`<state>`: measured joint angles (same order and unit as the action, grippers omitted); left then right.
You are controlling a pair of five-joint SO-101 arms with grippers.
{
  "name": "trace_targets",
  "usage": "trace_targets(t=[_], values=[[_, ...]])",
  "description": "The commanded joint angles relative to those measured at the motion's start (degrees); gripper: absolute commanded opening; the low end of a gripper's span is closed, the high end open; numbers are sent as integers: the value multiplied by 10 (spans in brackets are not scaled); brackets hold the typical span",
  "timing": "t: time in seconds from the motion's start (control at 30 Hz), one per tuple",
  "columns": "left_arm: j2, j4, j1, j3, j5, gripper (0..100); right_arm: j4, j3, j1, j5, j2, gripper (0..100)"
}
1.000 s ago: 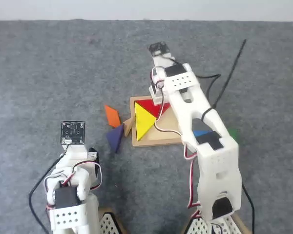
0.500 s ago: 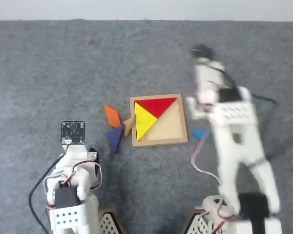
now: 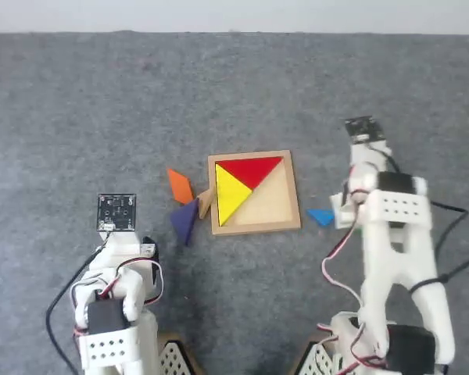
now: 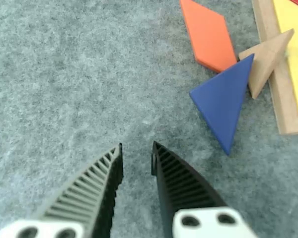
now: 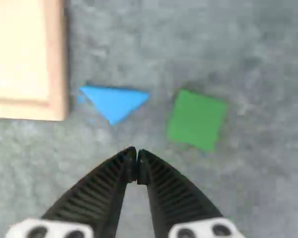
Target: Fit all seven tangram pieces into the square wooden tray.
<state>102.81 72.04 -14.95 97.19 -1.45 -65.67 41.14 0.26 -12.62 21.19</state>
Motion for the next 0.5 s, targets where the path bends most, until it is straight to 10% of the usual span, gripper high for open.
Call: trace_targets(t=[0.0, 0.47], values=[[11, 2, -4, -7, -1, 93, 53, 32, -22, 35, 20, 9], [11, 2, -4, -7, -1, 93, 101, 82, -10, 33, 20, 9]])
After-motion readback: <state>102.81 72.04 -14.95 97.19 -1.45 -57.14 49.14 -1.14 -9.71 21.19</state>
